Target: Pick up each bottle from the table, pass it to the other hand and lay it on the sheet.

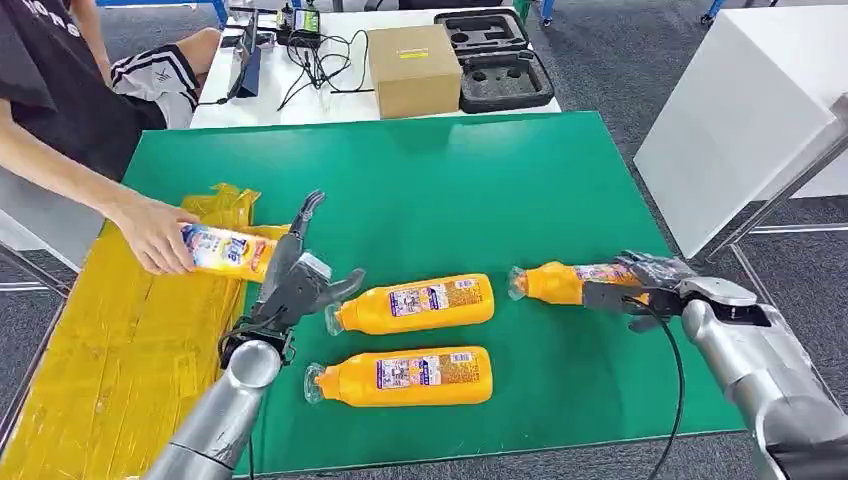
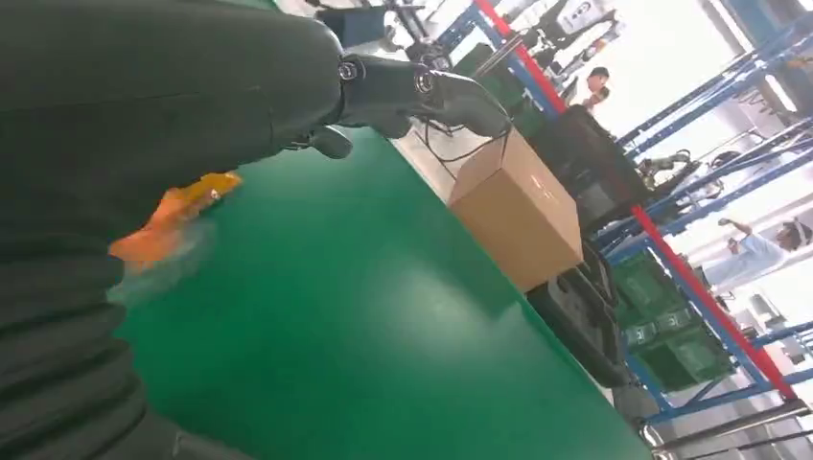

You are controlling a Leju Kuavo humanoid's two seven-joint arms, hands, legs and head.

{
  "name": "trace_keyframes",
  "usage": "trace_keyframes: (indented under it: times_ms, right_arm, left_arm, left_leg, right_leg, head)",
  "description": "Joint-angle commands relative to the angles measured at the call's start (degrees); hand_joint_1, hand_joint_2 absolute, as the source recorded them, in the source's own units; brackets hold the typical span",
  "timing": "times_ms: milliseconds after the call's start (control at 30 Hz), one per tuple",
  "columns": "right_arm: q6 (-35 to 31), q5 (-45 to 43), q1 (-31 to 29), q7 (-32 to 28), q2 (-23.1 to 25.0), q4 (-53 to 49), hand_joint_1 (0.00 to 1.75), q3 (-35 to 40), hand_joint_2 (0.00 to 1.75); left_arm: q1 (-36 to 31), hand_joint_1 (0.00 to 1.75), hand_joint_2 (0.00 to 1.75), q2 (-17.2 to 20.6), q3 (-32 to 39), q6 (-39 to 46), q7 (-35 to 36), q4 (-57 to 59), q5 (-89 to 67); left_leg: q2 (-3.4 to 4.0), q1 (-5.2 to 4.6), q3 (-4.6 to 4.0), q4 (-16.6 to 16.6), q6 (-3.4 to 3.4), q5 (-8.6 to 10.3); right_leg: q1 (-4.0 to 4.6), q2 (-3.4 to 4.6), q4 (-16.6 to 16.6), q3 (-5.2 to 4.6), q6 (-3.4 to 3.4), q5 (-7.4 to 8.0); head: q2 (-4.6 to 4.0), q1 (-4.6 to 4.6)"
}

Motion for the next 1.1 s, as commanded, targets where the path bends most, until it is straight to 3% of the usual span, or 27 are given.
trace_keyframes:
  times_ms: [33, 100, 133, 167, 400, 567, 667, 733, 867, 1000, 1100]
  right_arm:
    - [2.16, -0.20, -3.48, 0.57, -0.02, 8.89, 0.00, 4.09, 1.75]
    - [4.60, -0.57, -3.76, 2.36, -0.27, 9.52, 0.00, 5.34, 1.75]
    - [4.31, -0.71, -3.54, 2.91, -0.53, 9.59, 0.61, 5.73, 1.75]
    - [4.23, -0.76, -3.54, 3.00, -0.52, 9.60, 1.75, 5.71, 1.75]
    - [2.46, -2.22, -1.31, 3.24, -1.16, 9.32, 1.75, 5.35, 1.75]
    - [-8.21, -2.13, 0.33, 5.09, 0.76, 6.77, 1.75, 2.88, 1.75]
    - [-9.87, -2.33, 0.67, 5.07, 0.92, 5.95, 1.75, 2.30, 1.75]
    - [-16.26, -2.00, 2.56, 6.07, 1.60, 3.45, 1.75, -0.16, 1.75]
    - [-28.98, -1.94, 9.80, 12.60, 7.02, -9.23, 1.75, -11.18, 1.75]
    - [-34.94, -1.96, 20.76, 13.77, 12.81, -29.23, 1.75, -19.88, 1.75]
    - [-37.02, -1.78, 23.50, 13.41, 14.66, -34.65, 1.75, -21.68, 1.75]
  left_arm:
    - [-2.99, 0.00, 1.75, 0.49, -1.13, -0.03, 0.36, 5.15, 0.37]
    - [-3.41, 0.00, 1.75, 0.66, -1.37, 0.02, 0.50, 5.63, 0.63]
    - [-3.54, 0.00, 1.75, 0.71, -1.37, 0.17, 0.64, 5.84, 0.69]
    - [-3.58, 0.00, 1.75, 0.72, -1.36, 0.19, 0.65, 5.86, 0.69]
    - [-3.88, 0.00, 1.75, 1.17, -1.58, 0.37, 0.65, 6.75, 0.91]
    - [-1.84, 0.00, 1.75, 1.46, -1.18, 0.65, 0.71, 5.18, 0.85]
    - [-1.37, 0.00, 1.75, 1.46, -1.10, 0.85, 0.62, 4.89, 0.69]
    - [-0.20, 0.00, 1.75, 1.38, -0.67, 1.01, 0.49, 4.16, 0.26]
    - [2.69, 0.00, 1.75, 0.88, 0.29, 1.73, 0.63, 1.41, -1.19]
    - [3.44, 0.00, 1.75, 0.41, 0.22, 1.68, 1.10, 0.24, -2.48]
    - [2.94, 0.00, 1.75, 0.35, -0.16, 1.50, 1.29, 0.20, -2.77]
  left_leg:
    - [0.05, 0.05, 0.28, -0.01, -0.12, -0.09]
    - [-0.02, 0.04, 0.32, -0.02, -0.14, -0.07]
    - [-0.03, 0.05, 0.28, -0.02, -0.13, -0.05]
    - [-0.03, 0.06, 0.19, -0.01, -0.09, -0.03]
    - [-0.10, 0.08, 0.47, -0.08, -0.14, -0.06]
    - [0.02, 0.07, 0.39, -0.06, -0.10, -0.04]
    - [0.08, 0.05, 0.38, -0.06, -0.10, -0.04]
    - [0.09, 0.03, 0.37, -0.06, -0.10, -0.05]
    - [0.19, 0.05, 0.39, -0.08, -0.10, -0.07]
    - [0.38, 0.12, 0.50, -0.10, -0.18, -0.18]
    - [0.10, 0.15, 0.21, -0.05, -0.11, -0.06]
  right_leg:
    - [0.07, -0.04, -0.04, 0.28, -0.10, -0.07]
    - [0.07, -0.13, -0.05, 0.31, -0.11, -0.07]
    - [0.07, -0.14, -0.05, 0.27, -0.11, -0.05]
    - [0.07, -0.10, -0.06, 0.20, -0.07, -0.02]
    - [0.10, -0.22, -0.15, 0.51, -0.11, -0.06]
    - [0.08, -0.05, -0.13, 0.40, -0.08, -0.01]
    - [0.06, 0.01, -0.10, 0.37, -0.08, 0.00]
    - [0.05, 0.01, -0.08, 0.36, -0.08, -0.01]
    - [0.07, 0.10, -0.10, 0.36, -0.07, 0.01]
    - [0.14, 0.27, -0.10, 0.42, -0.14, -0.03]
    - [0.14, 0.03, -0.02, 0.18, -0.09, -0.03]
  head:
    - [0.00, -0.02]
    - [0.00, -0.02]
    - [0.00, 0.00]
    - [0.00, 0.00]
    - [0.00, 0.00]
    - [0.00, 0.00]
    - [0.00, 0.00]
    - [0.00, -0.02]
    - [0.00, 0.00]
    - [0.00, 0.00]
    - [0.00, -0.04]
